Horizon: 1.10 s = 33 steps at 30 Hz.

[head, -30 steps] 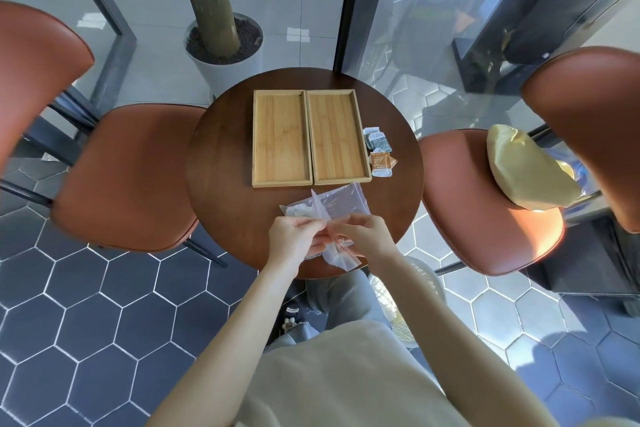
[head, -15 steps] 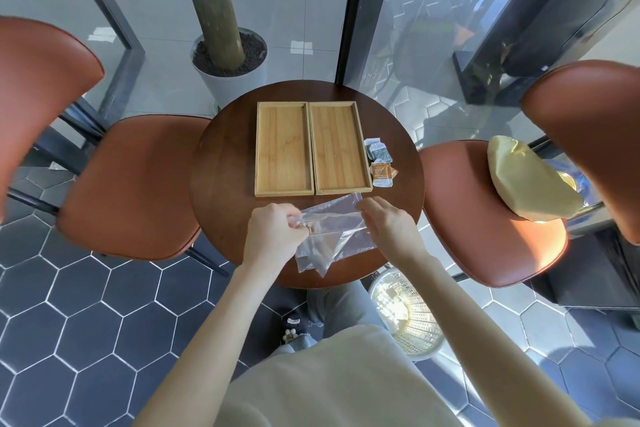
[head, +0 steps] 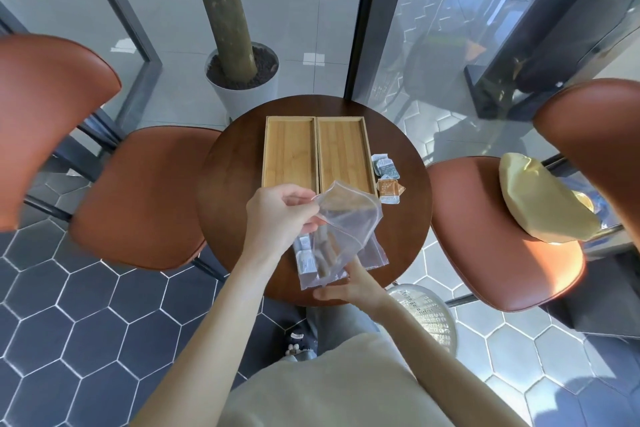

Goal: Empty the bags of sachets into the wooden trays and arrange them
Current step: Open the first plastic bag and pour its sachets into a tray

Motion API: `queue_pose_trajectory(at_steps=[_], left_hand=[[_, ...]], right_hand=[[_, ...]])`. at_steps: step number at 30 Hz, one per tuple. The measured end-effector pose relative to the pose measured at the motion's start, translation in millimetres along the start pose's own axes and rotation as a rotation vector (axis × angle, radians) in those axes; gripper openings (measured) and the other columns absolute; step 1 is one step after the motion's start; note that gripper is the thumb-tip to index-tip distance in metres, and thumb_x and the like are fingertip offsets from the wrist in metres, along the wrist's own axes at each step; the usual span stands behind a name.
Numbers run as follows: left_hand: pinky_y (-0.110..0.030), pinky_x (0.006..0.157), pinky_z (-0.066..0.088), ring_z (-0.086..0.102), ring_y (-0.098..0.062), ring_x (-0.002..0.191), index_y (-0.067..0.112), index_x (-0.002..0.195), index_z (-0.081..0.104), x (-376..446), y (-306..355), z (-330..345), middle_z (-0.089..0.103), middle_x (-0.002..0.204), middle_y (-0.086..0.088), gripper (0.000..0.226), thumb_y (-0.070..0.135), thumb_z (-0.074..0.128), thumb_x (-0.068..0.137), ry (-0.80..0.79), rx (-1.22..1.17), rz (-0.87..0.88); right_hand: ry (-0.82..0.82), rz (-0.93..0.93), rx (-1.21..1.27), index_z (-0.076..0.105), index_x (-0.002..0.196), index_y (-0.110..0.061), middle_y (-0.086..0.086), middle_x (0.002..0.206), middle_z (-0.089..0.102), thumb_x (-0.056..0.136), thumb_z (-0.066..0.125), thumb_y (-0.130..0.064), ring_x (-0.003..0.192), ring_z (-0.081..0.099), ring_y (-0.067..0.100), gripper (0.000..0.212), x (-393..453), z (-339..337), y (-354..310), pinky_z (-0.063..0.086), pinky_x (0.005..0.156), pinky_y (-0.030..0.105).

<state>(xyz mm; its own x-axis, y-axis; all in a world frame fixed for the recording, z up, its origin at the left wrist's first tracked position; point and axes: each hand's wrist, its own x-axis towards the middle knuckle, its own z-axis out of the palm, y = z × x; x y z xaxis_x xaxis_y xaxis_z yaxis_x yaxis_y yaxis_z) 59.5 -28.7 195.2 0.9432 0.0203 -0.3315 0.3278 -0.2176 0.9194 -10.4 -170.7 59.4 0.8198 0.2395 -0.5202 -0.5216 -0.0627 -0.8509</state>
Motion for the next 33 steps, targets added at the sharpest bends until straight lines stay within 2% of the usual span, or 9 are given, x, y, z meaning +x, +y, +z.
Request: queue_pose_trajectory(at_steps=[3, 6, 9, 12, 16, 18, 22, 28, 33], left_hand=[[-0.023, 0.059, 0.059, 0.073, -0.018, 0.065, 0.007, 0.088, 0.070, -1.9, 5.6, -0.8, 0.070, 0.082, -0.012, 0.014, 0.003, 0.071, 0.075, -0.040, -0.066, -0.016], [-0.025, 0.061, 0.059, 0.073, -0.020, 0.068, 0.010, 0.089, 0.070, 4.0, 10.8, -4.4, 0.071, 0.080, -0.008, 0.012, 0.007, 0.070, 0.077, -0.039, -0.185, -0.004], [-0.025, 0.065, 0.058, 0.072, -0.022, 0.077, 0.016, 0.097, 0.066, 25.7, 4.3, -14.8, 0.071, 0.086, -0.003, 0.014, 0.015, 0.058, 0.087, 0.022, -0.250, 0.014], [-0.036, 0.090, 0.051, 0.061, -0.022, 0.107, 0.020, 0.106, 0.064, 60.5, -30.3, -21.0, 0.066, 0.111, -0.005, 0.024, 0.015, 0.047, 0.089, 0.080, -0.039, 0.001], [-0.035, 0.107, 0.031, 0.038, -0.022, 0.131, 0.018, 0.133, 0.045, 96.6, -70.9, -17.1, 0.042, 0.143, -0.005, 0.051, 0.009, 0.048, 0.083, -0.158, 0.061, -0.287], [-0.035, 0.110, 0.027, 0.032, -0.022, 0.136, 0.017, 0.130, 0.046, 109.1, -85.6, -13.1, 0.036, 0.146, -0.004, 0.043, 0.011, 0.046, 0.088, -0.304, -0.052, -0.383], [-0.042, 0.109, 0.034, 0.050, -0.027, 0.121, 0.006, 0.098, 0.056, 129.3, -107.1, -6.2, 0.055, 0.126, -0.011, 0.014, 0.008, 0.043, 0.094, -0.433, -0.263, -0.516], [-0.029, 0.085, 0.049, 0.061, -0.015, 0.099, 0.022, 0.098, 0.061, 149.5, -112.1, 0.6, 0.065, 0.105, -0.002, 0.014, 0.017, 0.063, 0.086, -0.251, -0.253, -0.607], [-0.022, 0.074, 0.046, 0.061, -0.011, 0.091, 0.021, 0.100, 0.061, 169.3, -107.5, 4.8, 0.064, 0.097, 0.003, 0.023, 0.020, 0.070, 0.080, -0.082, -0.150, -0.569]], right_hand=[[0.202, -0.102, 0.051, 0.043, 0.129, -0.025, -0.002, 0.124, 0.056, 0.079, 0.069, -0.014, 0.116, 0.051, 0.013, 0.058, 9.5, 15.0, -6.6, 0.049, 0.086, 0.022], [0.350, -0.116, 0.052, 0.060, 0.098, -0.021, -0.004, 0.088, 0.065, 0.092, 0.054, -0.020, 0.083, 0.060, 0.007, 0.009, 15.1, 16.2, -25.1, 0.048, 0.073, 0.018], [0.290, -0.063, 0.022, 0.061, 0.094, -0.015, -0.005, 0.081, 0.066, 0.091, 0.054, -0.018, 0.075, 0.062, 0.005, 0.008, 25.9, 7.7, -41.8, 0.049, 0.064, 0.010], [0.212, 0.012, 0.025, 0.063, 0.096, -0.006, 0.001, 0.081, 0.066, 0.089, 0.053, -0.010, 0.075, 0.063, 0.010, 0.012, 40.0, -5.7, -56.1, 0.051, 0.063, 0.011], [0.066, 0.098, 0.025, 0.065, 0.089, -0.014, 0.001, 0.083, 0.066, 0.087, 0.054, -0.012, 0.079, 0.062, 0.014, 0.012, 62.8, -25.3, -75.2, 0.048, 0.075, 0.023], [0.021, 0.157, 0.029, 0.065, 0.089, -0.018, 0.002, 0.084, 0.067, 0.077, 0.059, -0.019, 0.081, 0.062, 0.017, 0.014, 78.4, -33.6, -79.9, 0.046, 0.080, 0.029], [-0.041, 0.303, 0.069, 0.061, 0.100, -0.005, 0.013, 0.090, 0.064, 0.068, 0.059, -0.021, 0.081, 0.059, 0.022, 0.036, 113.9, -48.4, -84.4, 0.046, 0.073, 0.027], [-0.061, 0.398, 0.310, 0.052, 0.104, -0.001, 0.015, 0.086, 0.061, 0.089, 0.052, -0.005, 0.067, 0.063, 0.022, 0.016, 157.3, -66.2, -80.4, 0.055, 0.050, 0.024], [-0.001, 0.433, 0.284, 0.053, 0.110, 0.002, 0.016, 0.084, 0.064, 0.093, 0.049, -0.007, 0.058, 0.066, 0.015, 0.020, 186.9, -67.8, -86.5, 0.056, 0.053, 0.023]])
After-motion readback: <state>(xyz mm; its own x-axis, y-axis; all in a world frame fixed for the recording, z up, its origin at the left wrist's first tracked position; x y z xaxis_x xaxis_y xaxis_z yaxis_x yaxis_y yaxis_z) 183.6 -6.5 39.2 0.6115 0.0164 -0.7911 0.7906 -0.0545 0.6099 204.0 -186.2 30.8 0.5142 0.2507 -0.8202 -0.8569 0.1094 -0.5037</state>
